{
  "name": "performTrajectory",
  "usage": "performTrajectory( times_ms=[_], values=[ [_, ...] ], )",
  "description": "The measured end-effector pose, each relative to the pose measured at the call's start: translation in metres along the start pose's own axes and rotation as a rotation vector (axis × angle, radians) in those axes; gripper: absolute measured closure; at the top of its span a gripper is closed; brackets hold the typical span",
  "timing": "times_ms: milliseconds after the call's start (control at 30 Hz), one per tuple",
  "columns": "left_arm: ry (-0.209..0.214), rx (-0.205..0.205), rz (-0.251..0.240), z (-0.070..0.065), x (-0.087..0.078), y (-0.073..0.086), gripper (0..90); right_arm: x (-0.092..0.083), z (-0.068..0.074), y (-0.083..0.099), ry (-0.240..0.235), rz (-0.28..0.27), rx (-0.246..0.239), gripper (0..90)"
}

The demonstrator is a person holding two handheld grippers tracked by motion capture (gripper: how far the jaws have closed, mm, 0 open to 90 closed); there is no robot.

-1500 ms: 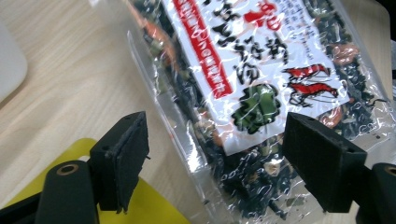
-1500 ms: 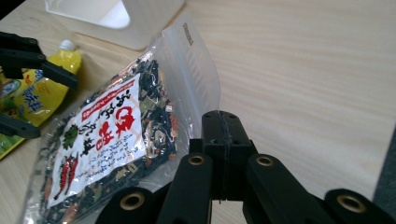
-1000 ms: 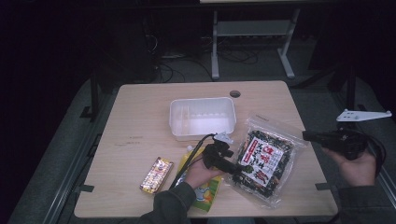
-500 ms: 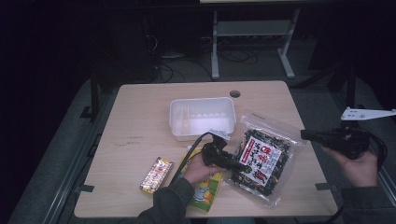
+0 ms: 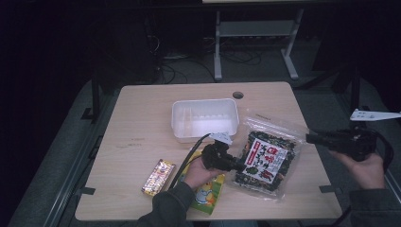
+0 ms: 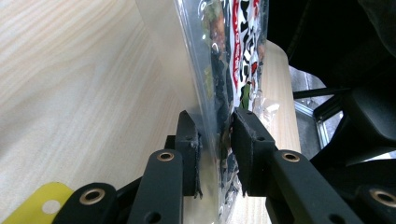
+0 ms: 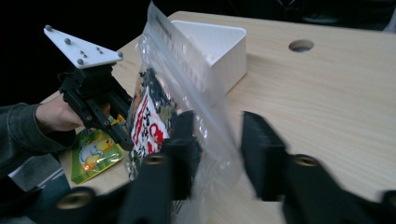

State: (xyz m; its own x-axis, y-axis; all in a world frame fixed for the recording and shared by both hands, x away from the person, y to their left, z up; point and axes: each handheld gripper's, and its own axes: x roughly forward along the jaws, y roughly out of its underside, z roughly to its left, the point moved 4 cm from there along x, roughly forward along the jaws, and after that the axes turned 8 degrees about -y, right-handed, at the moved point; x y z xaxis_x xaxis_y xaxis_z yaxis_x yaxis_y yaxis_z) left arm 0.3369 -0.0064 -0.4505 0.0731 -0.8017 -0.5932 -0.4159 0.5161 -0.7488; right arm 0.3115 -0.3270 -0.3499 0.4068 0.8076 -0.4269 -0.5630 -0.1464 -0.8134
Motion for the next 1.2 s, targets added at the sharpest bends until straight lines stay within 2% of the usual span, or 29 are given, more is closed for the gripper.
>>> performTrajectory(
  times_ms=[33,100,167,467,600,633,700,733,800,833,933,967,1033,1200],
  values=[
    [-0.007,0.006,0.001,0.001,0.000,0.001,72.6,0.003,-0.003,0.004,0.008,0.003,0.006,45.9],
    [-0.009,0.006,-0.001,0.001,0.000,0.001,72.5,0.005,-0.004,0.006,0.006,0.002,0.014,44.1],
    [-0.010,0.010,-0.004,0.000,-0.001,0.001,72.6,0.013,-0.007,0.014,-0.021,0.014,0.029,39.8],
    [-0.016,0.039,-0.005,0.000,-0.003,0.001,72.4,0.044,-0.010,0.027,-0.099,0.061,0.054,40.0],
    [-0.017,0.047,-0.006,-0.001,-0.003,0.001,72.4,0.059,-0.011,0.030,-0.137,0.083,0.054,43.8],
    [-0.018,0.049,-0.007,-0.002,-0.003,0.001,72.3,0.066,-0.009,0.031,-0.169,0.104,0.052,48.2],
    [-0.022,0.048,-0.004,-0.001,-0.003,0.001,72.0,0.068,-0.008,0.032,-0.179,0.106,0.052,51.6],
    [-0.027,0.050,0.000,-0.001,-0.003,0.002,71.6,0.070,-0.006,0.031,-0.216,0.097,0.047,61.1],
    [-0.028,0.050,-0.001,-0.001,-0.004,0.003,70.8,0.070,-0.005,0.031,-0.230,0.089,0.047,63.3],
    [-0.042,0.050,-0.003,0.000,-0.004,0.004,69.1,0.068,-0.003,0.030,-0.269,0.082,0.053,68.0],
    [-0.048,0.047,-0.007,0.001,-0.006,0.005,66.9,0.066,0.000,0.029,-0.302,0.079,0.058,70.9],
    [-0.058,0.049,-0.006,0.002,-0.006,0.005,62.6,0.064,0.005,0.027,-0.335,0.069,0.057,74.0],
    [-0.061,0.053,-0.012,0.003,-0.008,0.005,60.2,0.062,0.009,0.025,-0.351,0.062,0.056,74.8],
    [-0.090,0.055,-0.036,0.004,-0.017,0.004,52.1,0.058,0.017,0.020,-0.335,0.054,0.042,75.3]
  ],
)
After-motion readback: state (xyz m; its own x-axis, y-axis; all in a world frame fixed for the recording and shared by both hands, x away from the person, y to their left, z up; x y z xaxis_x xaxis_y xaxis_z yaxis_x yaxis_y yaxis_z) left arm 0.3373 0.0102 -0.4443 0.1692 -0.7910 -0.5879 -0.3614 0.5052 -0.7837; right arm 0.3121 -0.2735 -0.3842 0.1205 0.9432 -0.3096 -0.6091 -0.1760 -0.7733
